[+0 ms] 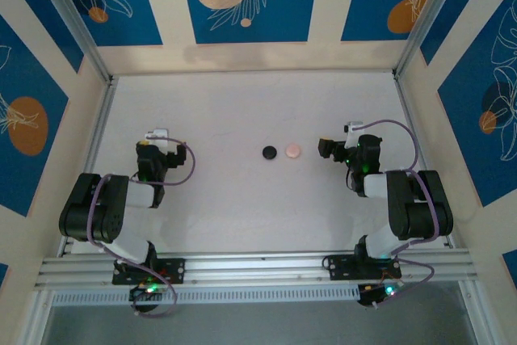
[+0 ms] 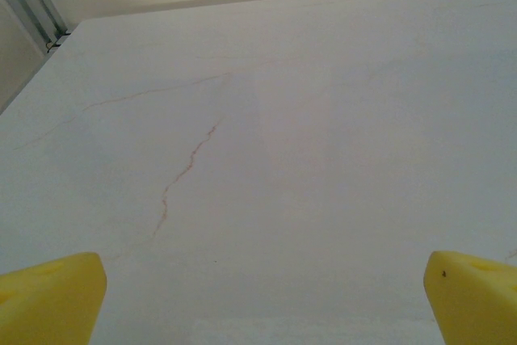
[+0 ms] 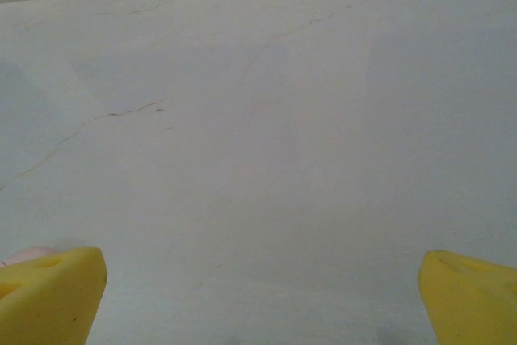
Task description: Insert wireless bluetooth earbuds into charging case
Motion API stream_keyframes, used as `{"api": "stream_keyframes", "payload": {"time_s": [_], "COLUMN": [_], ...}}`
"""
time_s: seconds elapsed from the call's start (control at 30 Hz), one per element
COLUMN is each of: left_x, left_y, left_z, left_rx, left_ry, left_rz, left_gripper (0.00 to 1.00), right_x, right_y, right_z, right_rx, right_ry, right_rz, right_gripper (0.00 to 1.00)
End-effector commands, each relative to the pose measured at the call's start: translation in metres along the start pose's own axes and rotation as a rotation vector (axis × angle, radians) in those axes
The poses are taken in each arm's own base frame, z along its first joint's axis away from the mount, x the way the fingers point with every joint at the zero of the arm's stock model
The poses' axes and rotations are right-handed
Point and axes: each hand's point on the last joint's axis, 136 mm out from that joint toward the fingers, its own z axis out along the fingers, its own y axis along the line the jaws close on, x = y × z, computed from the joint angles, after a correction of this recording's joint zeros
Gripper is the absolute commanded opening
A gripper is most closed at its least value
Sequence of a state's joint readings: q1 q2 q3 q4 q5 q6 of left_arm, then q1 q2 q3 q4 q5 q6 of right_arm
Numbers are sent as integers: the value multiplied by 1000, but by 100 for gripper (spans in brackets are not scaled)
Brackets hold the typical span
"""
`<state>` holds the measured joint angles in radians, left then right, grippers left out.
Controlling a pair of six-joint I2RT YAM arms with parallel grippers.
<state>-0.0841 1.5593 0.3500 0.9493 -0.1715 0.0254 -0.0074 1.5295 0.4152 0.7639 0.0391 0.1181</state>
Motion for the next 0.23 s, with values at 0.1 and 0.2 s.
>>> {"api": "stream_keyframes", "payload": {"time_s": [0.1, 0.2], "left_x": [-7, -7], "left_y": [-2, -2], "left_z": [3, 2], "left_rx": [16, 15], "left_ry": [-14, -16], "left_rz": [-2, -2], "left_gripper": [100, 100], "right_x": [-13, -12], "right_y": [-1, -1], "right_z": [-1, -1], "right_rx": [14, 13], "right_ry": [-47, -45], "right_rz": [-34, -33], "right_gripper": [99, 99]}}
